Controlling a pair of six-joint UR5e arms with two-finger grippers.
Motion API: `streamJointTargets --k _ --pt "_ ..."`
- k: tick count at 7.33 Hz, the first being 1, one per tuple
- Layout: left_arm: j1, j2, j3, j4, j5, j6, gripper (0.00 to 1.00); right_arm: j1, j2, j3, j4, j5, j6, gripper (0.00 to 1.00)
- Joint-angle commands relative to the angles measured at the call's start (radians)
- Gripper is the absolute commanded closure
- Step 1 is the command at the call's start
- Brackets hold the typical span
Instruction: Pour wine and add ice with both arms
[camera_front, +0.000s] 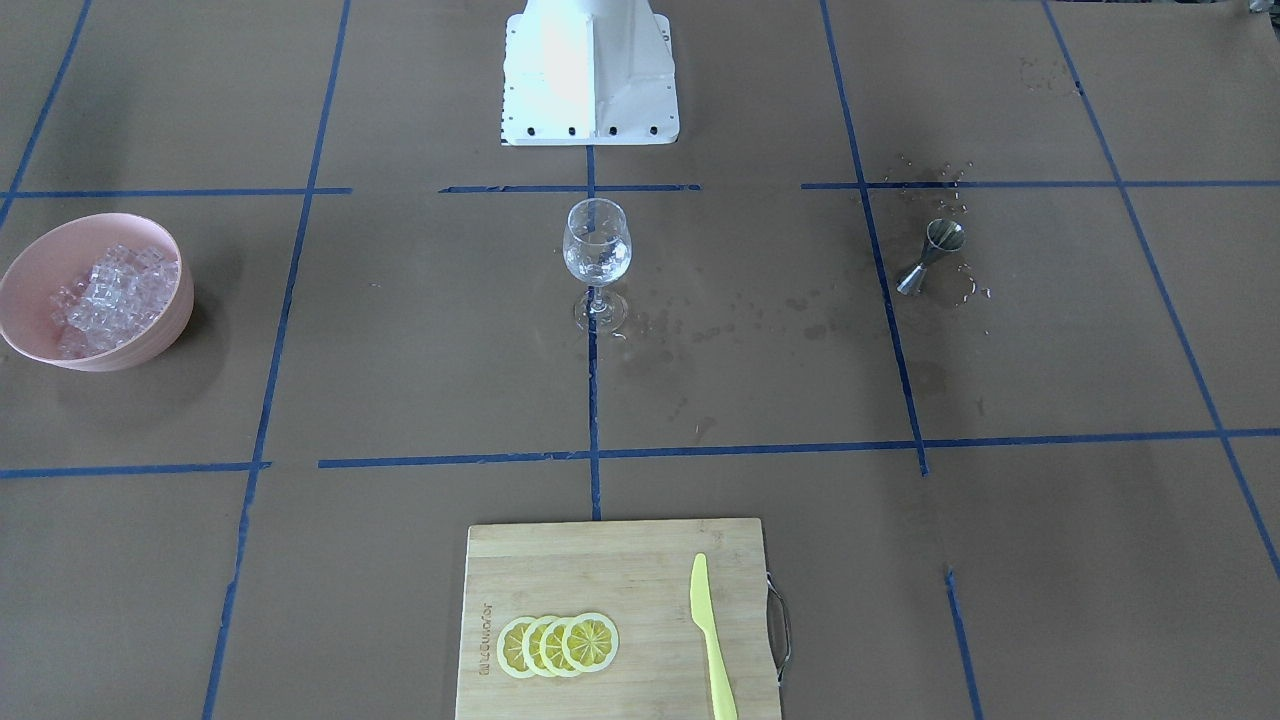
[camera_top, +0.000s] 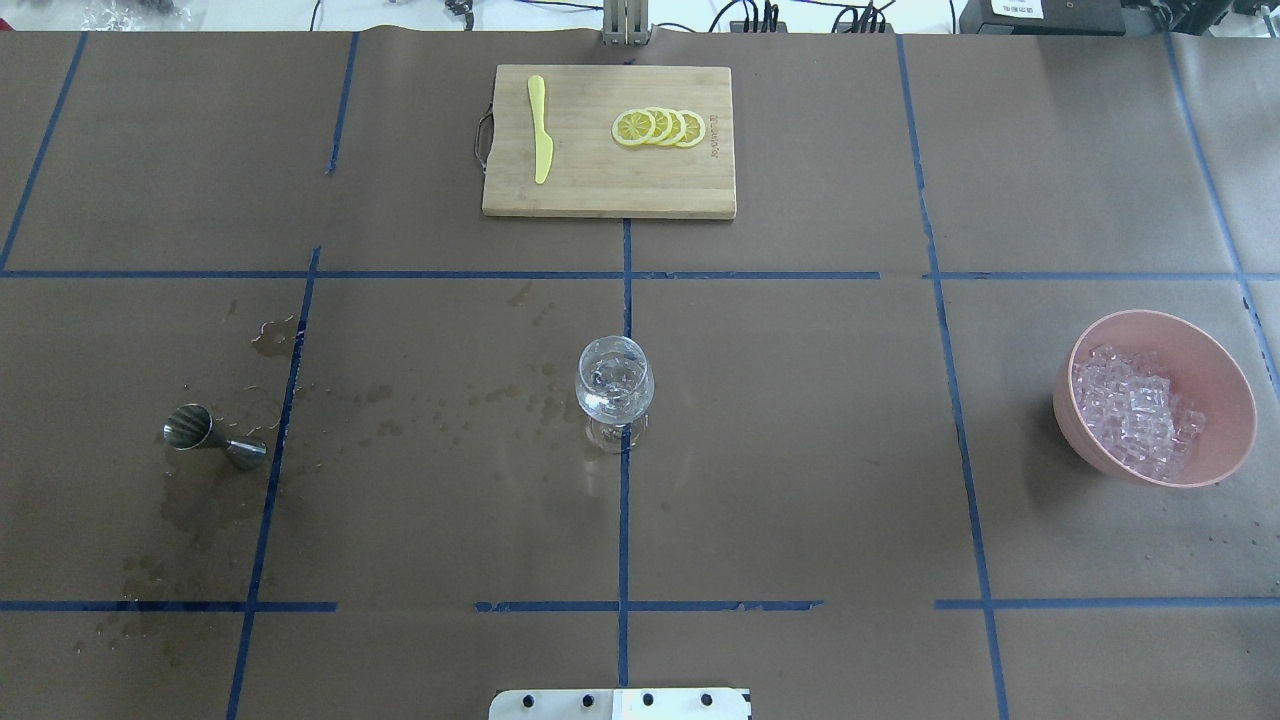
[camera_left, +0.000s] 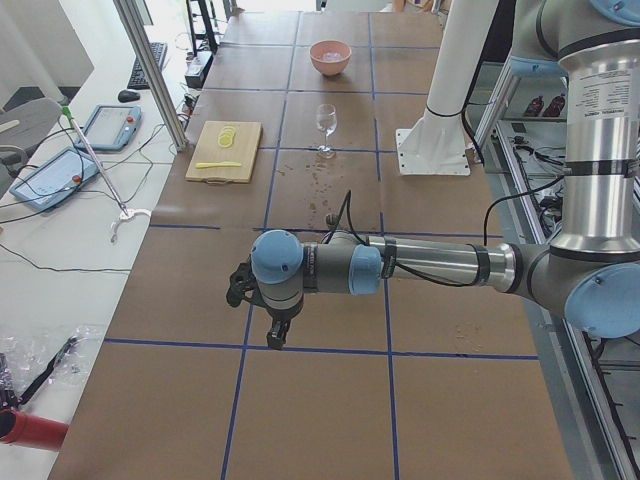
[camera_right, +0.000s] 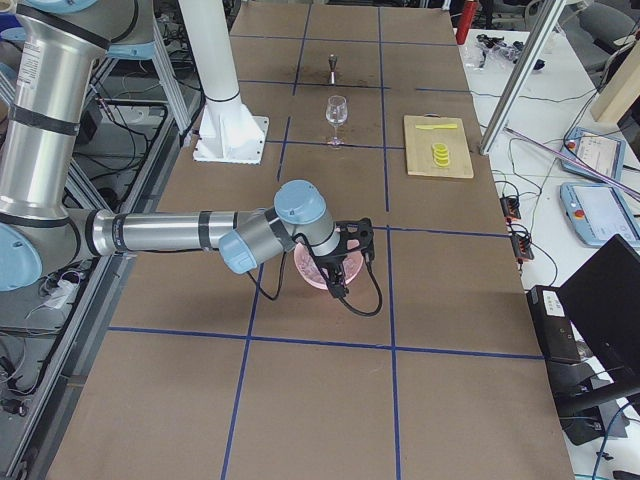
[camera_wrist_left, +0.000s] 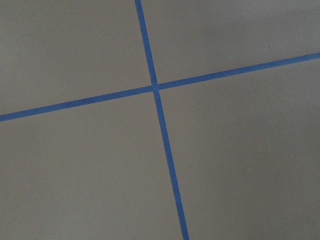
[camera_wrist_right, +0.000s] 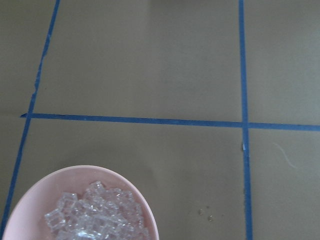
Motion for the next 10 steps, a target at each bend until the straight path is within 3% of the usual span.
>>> streamJointTargets --k 1,4,6,7,10 --pt "0.001 -0.002 0.001 -0.031 -0.001 -0.003 0.00 -0.226 0.002 0.049 0.029 -0.135 0.214 0.00" --pt "0.001 -0.003 0.010 -0.088 -0.001 -0.003 0.00 -0.481 -0.004 0.036 0.086 -0.336 0.422 0.00" --pt "0.001 -0.003 0.010 -0.095 -0.001 -0.003 0.00 -0.517 -0.004 -0.031 0.179 -0.343 0.423 0.06" --pt "0.004 -0.003 0.010 -0.097 -0.003 -0.003 0.00 -0.527 -0.004 -0.068 0.220 -0.349 0.423 0.14" --pt "0.004 -0.002 0.011 -0.097 -0.003 -0.001 0.00 -0.566 -0.004 -0.074 0.223 -0.366 0.422 0.31"
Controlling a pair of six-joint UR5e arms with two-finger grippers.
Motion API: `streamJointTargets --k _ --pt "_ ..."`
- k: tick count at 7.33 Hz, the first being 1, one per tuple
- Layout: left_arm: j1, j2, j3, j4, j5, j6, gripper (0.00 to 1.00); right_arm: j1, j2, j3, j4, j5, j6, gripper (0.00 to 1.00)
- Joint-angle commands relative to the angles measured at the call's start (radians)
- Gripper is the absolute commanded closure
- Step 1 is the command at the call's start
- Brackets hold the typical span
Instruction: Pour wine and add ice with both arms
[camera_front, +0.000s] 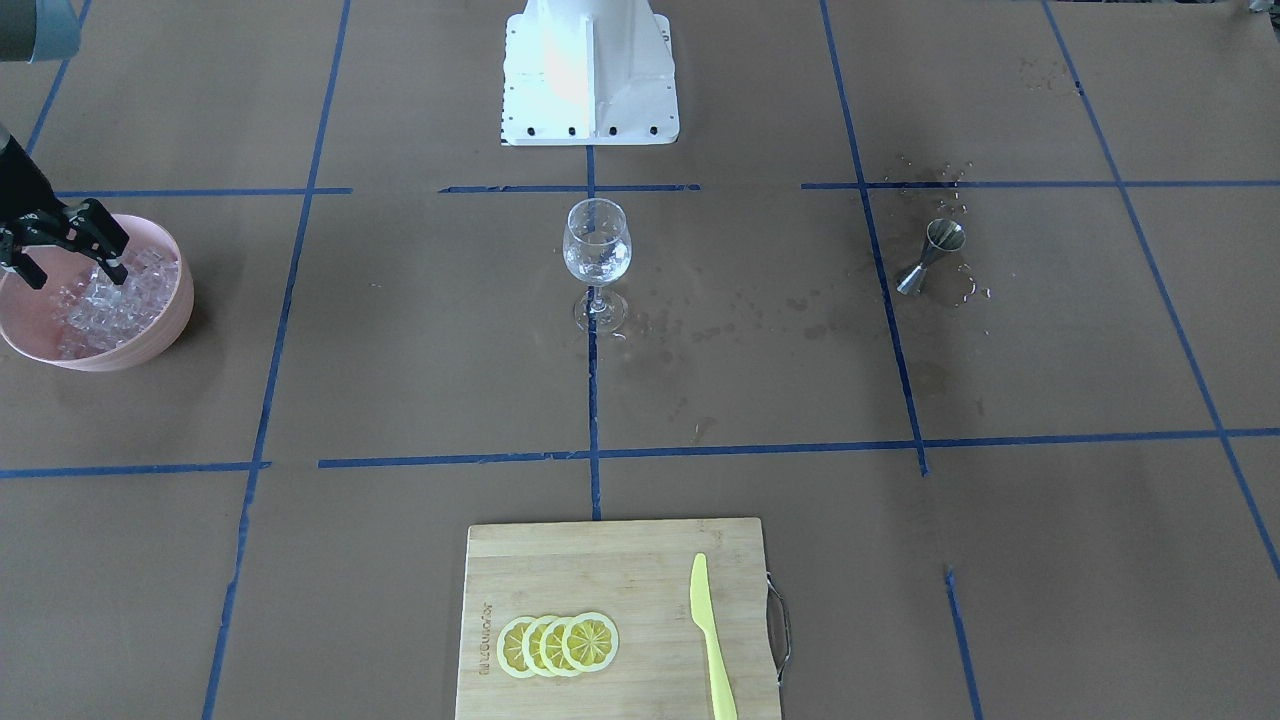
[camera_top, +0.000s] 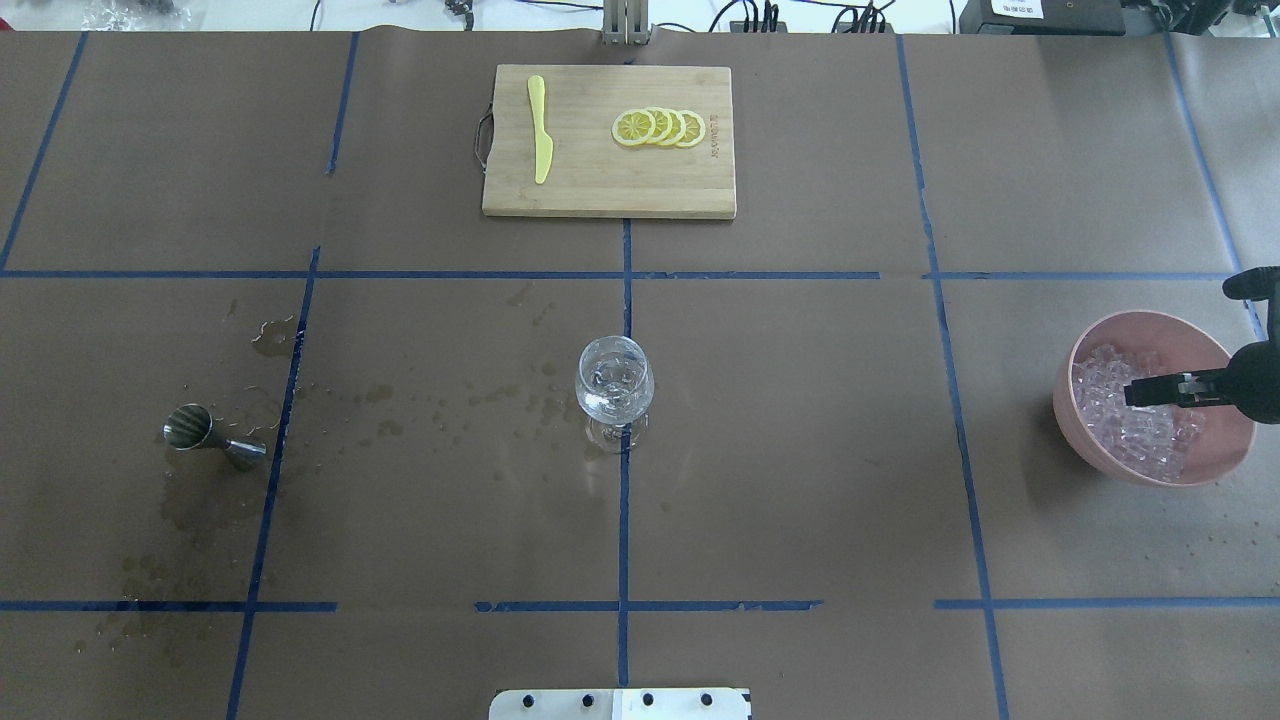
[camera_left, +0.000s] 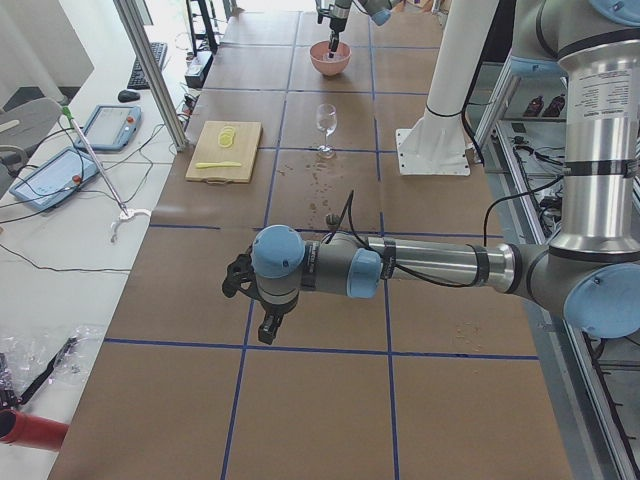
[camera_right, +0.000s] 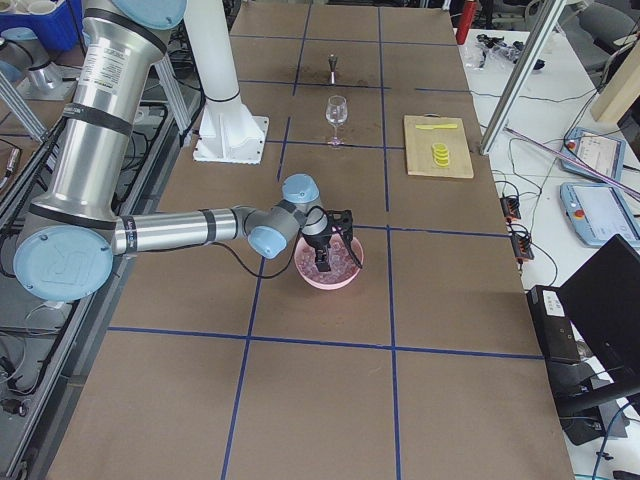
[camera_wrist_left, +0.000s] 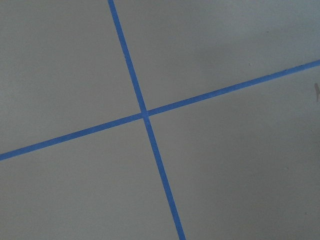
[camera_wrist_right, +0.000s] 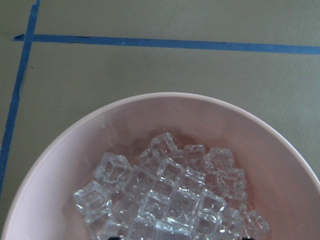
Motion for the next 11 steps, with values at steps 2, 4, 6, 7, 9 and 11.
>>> streamJointTargets --k 2,4,6,7,9,11 --pt "0.000 0.003 0.001 -0.002 0.001 0.001 0.00 -0.014 0.000 -0.003 0.003 -0.006 0.000 0.73" --pt "0.000 0.004 0.001 -0.002 -0.001 0.003 0.00 -0.011 0.000 0.003 0.003 -0.006 -0.006 1.00" --pt "0.000 0.006 0.001 -0.002 -0.001 0.004 0.00 -0.006 -0.001 0.030 0.000 -0.005 -0.012 1.00" --pt "0.000 0.006 0.001 -0.002 -0.001 0.006 0.00 0.006 0.000 0.067 -0.010 0.000 -0.014 1.00" --pt "0.000 0.006 0.001 0.001 -0.001 0.006 0.00 0.079 0.011 0.166 -0.077 0.047 -0.017 1.00" --pt "0.002 0.007 0.013 0.004 0.004 0.007 0.00 0.098 0.148 0.257 -0.304 0.063 -0.015 1.00"
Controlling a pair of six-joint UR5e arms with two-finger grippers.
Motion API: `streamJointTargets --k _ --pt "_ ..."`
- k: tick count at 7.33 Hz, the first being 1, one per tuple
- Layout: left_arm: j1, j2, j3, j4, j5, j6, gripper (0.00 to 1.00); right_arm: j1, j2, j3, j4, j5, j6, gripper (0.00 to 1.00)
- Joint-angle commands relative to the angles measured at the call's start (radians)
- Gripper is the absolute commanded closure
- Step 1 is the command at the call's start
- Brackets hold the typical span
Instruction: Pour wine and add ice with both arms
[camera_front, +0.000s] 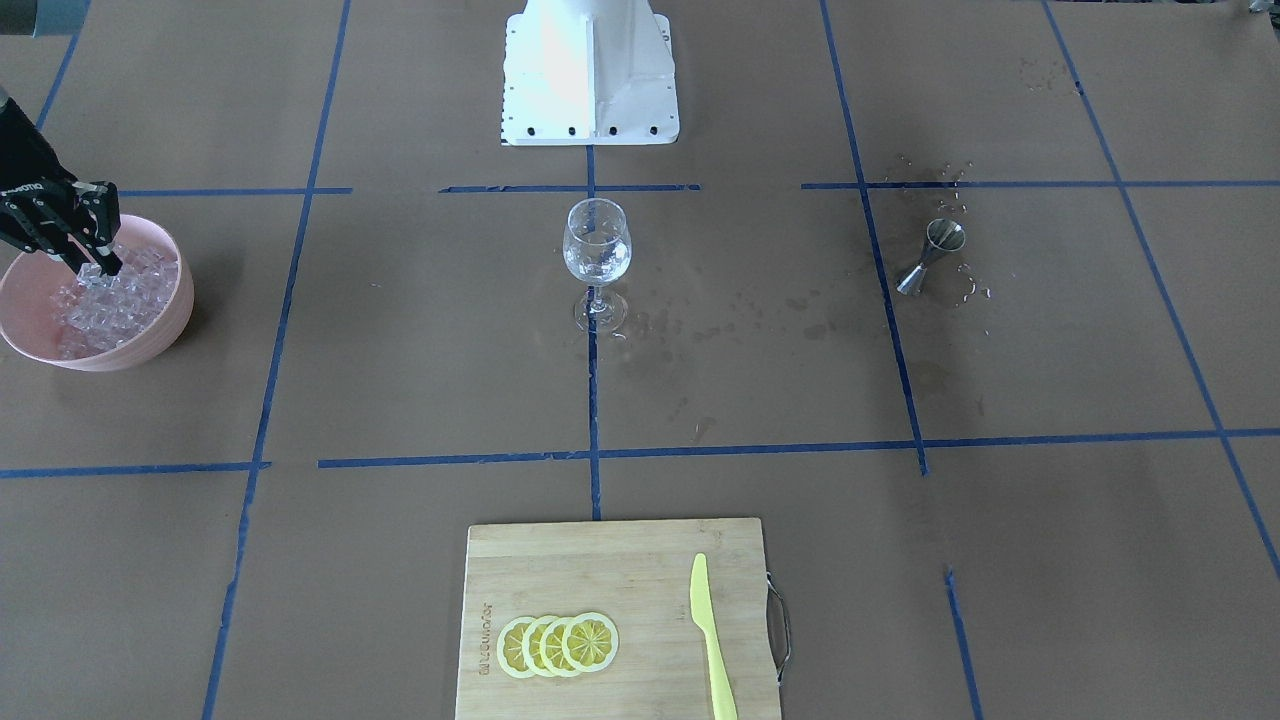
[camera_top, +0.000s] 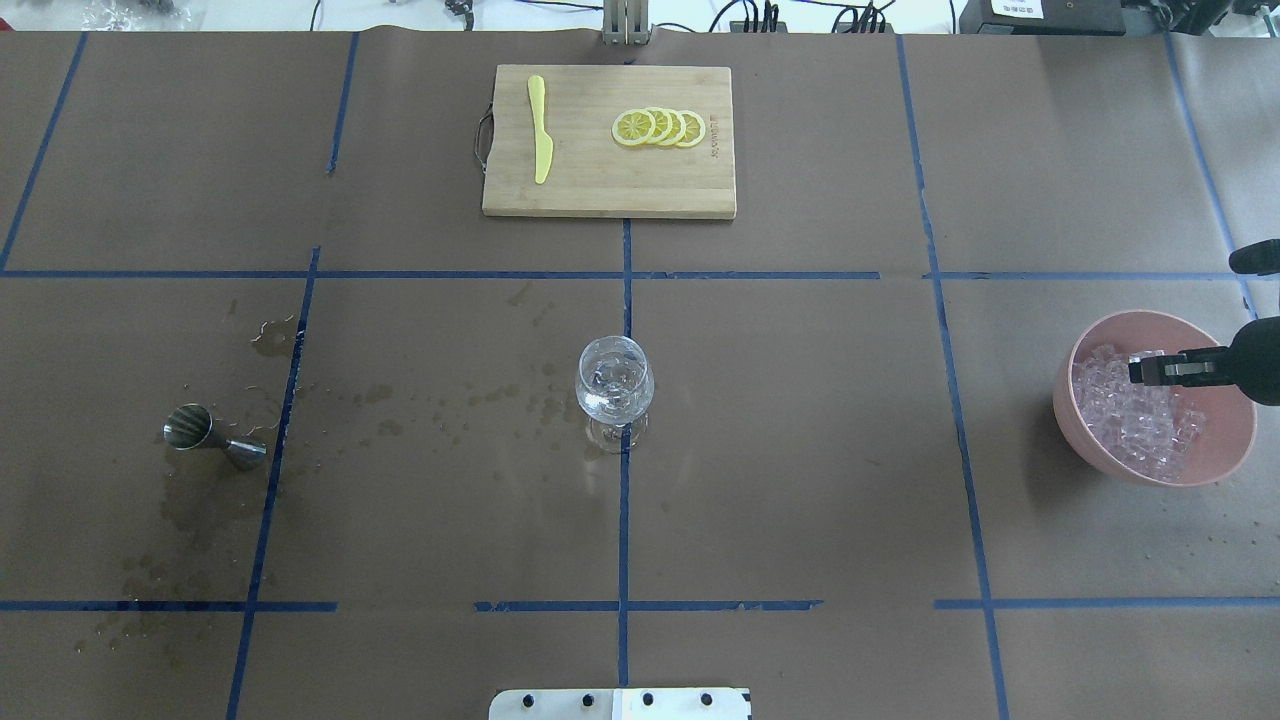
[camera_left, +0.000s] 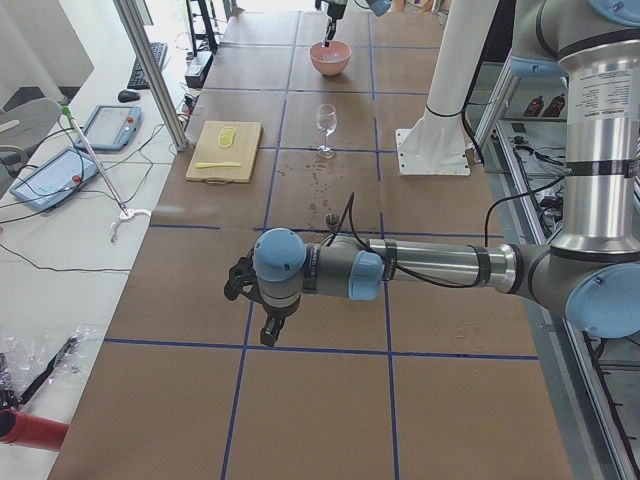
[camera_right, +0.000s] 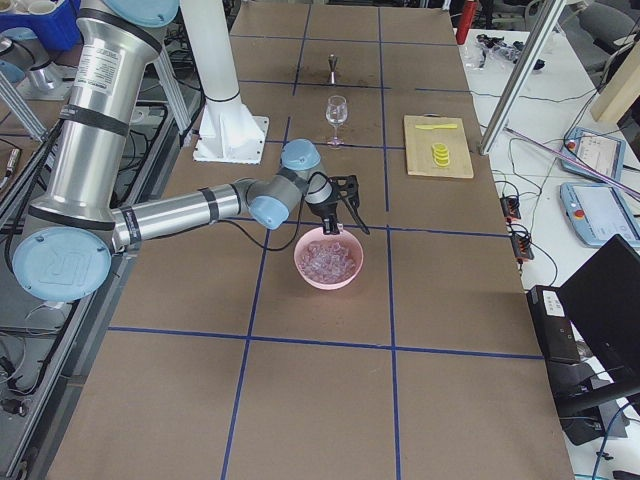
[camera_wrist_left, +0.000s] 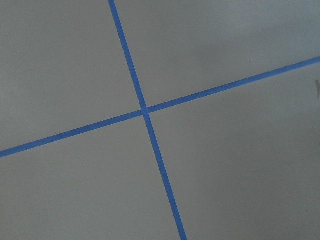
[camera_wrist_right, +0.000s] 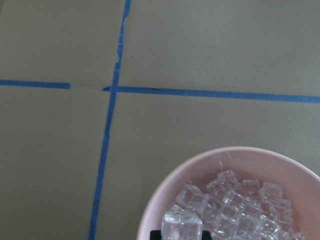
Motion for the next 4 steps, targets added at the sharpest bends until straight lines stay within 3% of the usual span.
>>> streamJointTargets --k 1,4 --pt "0.001 0.010 0.006 0.001 0.005 0.003 0.00 0.015 0.186 0.072 -0.236 0.011 0.000 1.00" --pt "0.003 0.013 -0.002 0.008 0.056 0.003 0.00 -0.058 0.546 0.126 -0.697 0.006 0.016 1.00"
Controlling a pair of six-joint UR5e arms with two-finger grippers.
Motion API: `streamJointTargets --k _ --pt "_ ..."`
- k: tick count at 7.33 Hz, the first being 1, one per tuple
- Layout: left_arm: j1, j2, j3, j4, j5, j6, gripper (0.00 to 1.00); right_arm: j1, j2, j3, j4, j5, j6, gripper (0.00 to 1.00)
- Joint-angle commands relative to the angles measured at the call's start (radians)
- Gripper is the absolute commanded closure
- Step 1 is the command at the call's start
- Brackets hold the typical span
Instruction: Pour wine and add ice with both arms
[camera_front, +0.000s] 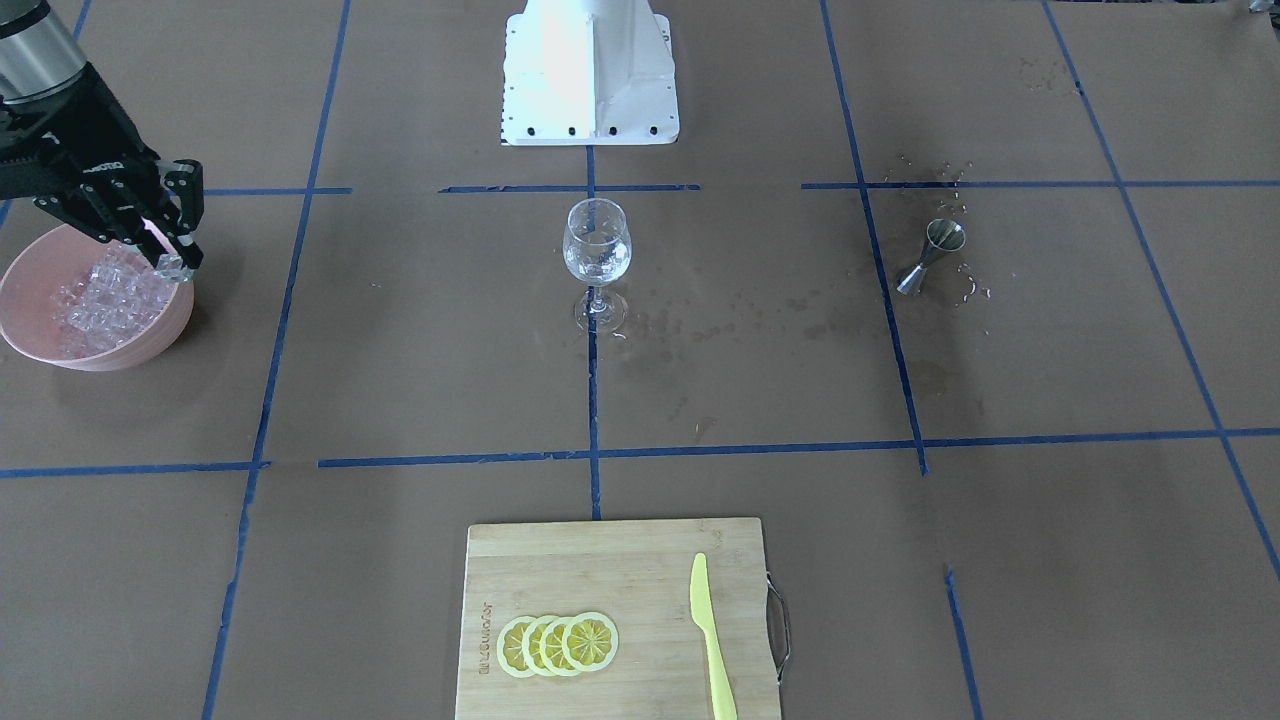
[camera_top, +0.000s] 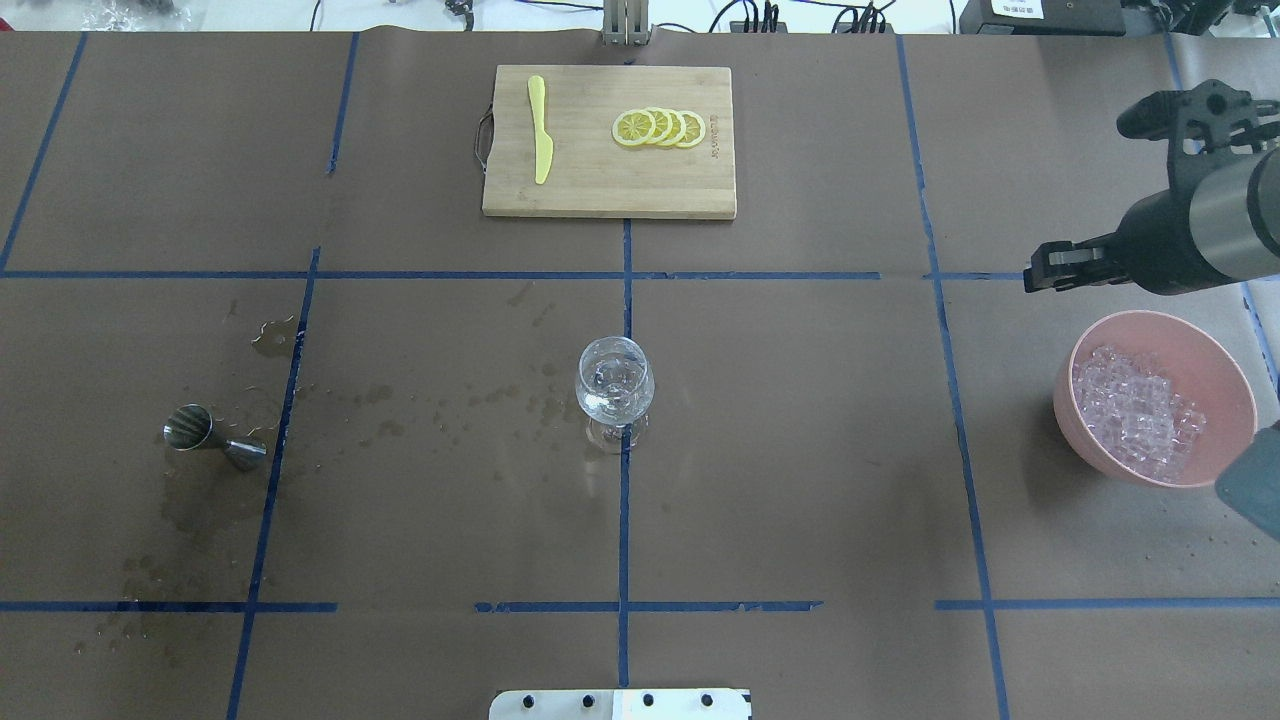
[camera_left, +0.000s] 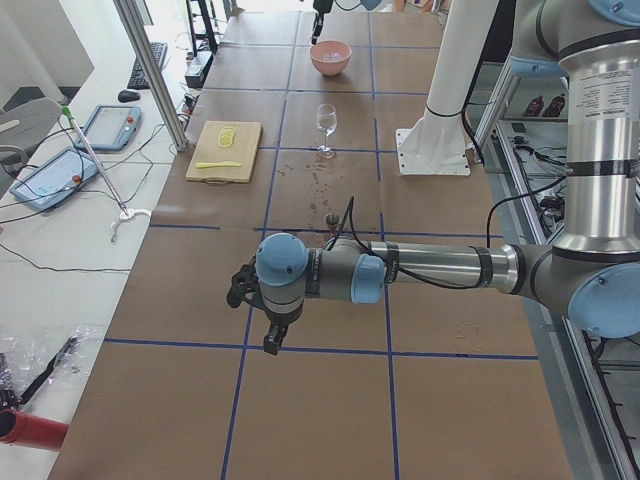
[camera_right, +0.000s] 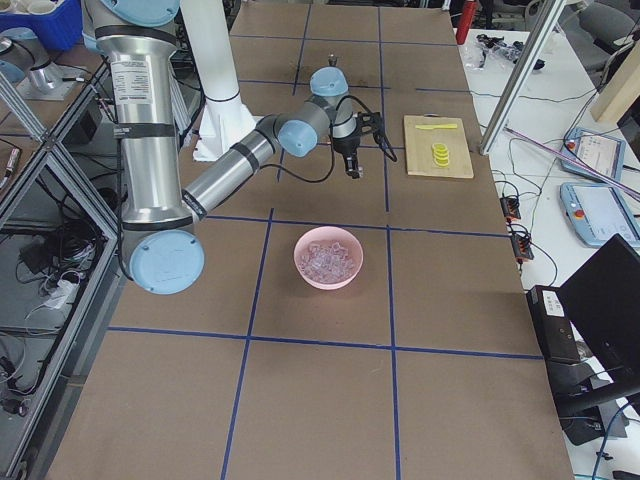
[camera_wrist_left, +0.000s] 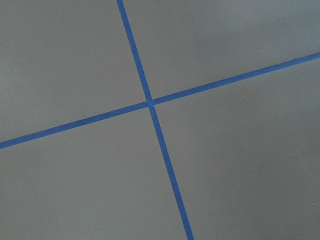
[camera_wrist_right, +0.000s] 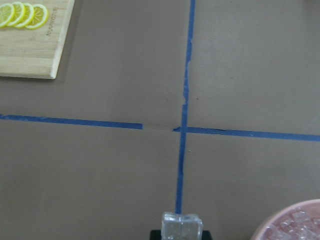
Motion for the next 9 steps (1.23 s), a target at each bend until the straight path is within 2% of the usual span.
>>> streamJointTargets --k 1,2,3,4,6,7,9 --pt "0.000 0.001 -0.003 -0.002 0.009 0.000 0.00 -0.084 0.276 0.013 -0.312 -0.015 0.029 1.00" --pt "0.000 0.001 -0.003 -0.004 0.009 -0.001 0.00 -0.151 0.353 0.012 -0.366 -0.060 0.116 1.00" --pt "0.000 -0.001 -0.003 -0.005 0.009 -0.001 0.00 -0.263 0.407 0.001 -0.370 -0.196 0.231 1.00" --pt "0.000 0.001 -0.003 -0.005 0.009 -0.001 0.00 -0.335 0.486 -0.069 -0.371 -0.269 0.261 1.00" --pt "0.000 0.002 -0.003 -0.005 0.009 -0.001 0.00 -0.400 0.635 -0.207 -0.371 -0.300 0.361 1.00" --pt "0.000 0.002 -0.003 -0.005 0.009 -0.001 0.00 -0.437 0.675 -0.249 -0.373 -0.334 0.370 1.00" --pt "0.000 0.002 -0.002 -0.005 0.009 0.000 0.00 -0.454 0.799 -0.394 -0.389 -0.338 0.445 1.00"
